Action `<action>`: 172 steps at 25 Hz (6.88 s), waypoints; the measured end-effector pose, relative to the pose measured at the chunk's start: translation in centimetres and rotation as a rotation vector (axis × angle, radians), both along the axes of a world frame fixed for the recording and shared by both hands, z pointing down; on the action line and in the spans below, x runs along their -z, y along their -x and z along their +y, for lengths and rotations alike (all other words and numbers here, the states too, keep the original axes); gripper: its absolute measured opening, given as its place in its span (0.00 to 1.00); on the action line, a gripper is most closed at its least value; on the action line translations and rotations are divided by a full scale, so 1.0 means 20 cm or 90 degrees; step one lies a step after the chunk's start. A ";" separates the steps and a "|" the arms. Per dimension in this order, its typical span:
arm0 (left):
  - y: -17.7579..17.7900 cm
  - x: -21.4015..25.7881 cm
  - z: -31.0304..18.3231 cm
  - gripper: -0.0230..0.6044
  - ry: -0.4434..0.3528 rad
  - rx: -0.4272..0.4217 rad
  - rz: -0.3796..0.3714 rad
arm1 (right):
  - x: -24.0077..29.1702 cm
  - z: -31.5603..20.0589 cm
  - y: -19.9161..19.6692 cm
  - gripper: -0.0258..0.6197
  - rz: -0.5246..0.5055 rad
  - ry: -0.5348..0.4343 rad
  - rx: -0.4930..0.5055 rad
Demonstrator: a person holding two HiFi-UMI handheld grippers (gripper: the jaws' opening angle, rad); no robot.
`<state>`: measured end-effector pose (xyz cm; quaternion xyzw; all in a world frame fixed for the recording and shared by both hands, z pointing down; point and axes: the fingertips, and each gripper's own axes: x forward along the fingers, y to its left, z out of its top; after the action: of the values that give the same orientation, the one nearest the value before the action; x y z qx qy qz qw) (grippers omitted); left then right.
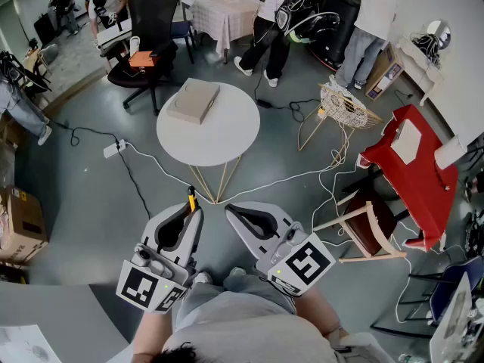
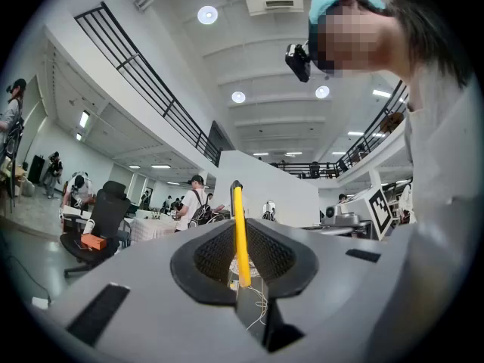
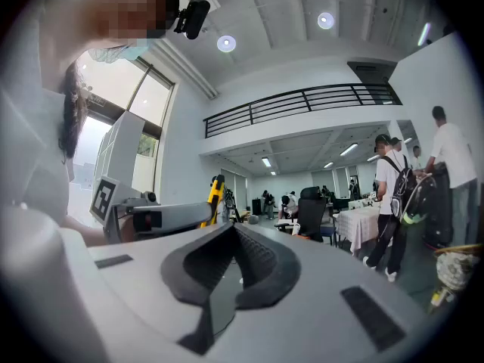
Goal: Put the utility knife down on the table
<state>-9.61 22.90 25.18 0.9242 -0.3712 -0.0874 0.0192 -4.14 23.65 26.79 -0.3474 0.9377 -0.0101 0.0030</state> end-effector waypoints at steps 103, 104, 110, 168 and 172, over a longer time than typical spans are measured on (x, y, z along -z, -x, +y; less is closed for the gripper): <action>-0.42 -0.48 -1.93 0.11 0.122 0.254 -0.041 | -0.26 -2.03 -0.40 0.05 0.045 0.075 0.242; -0.43 -0.51 -1.94 0.11 0.129 0.257 -0.045 | -0.28 -2.04 -0.40 0.05 0.044 0.078 0.246; -0.46 -0.73 -2.00 0.11 0.190 0.276 -0.056 | -0.38 -2.08 -0.42 0.05 0.048 0.094 0.266; -0.51 -2.14 -2.01 0.15 0.557 0.225 -0.294 | -0.68 -2.17 -0.56 0.05 0.087 0.159 0.238; -0.50 -2.07 -2.02 0.15 0.541 0.229 -0.285 | -0.66 -2.15 -0.56 0.05 0.086 0.153 0.239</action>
<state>0.46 -17.55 66.63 0.7524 -0.5222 0.2691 0.2980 7.11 -19.40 40.01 -0.1647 0.9759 -0.0987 -0.1033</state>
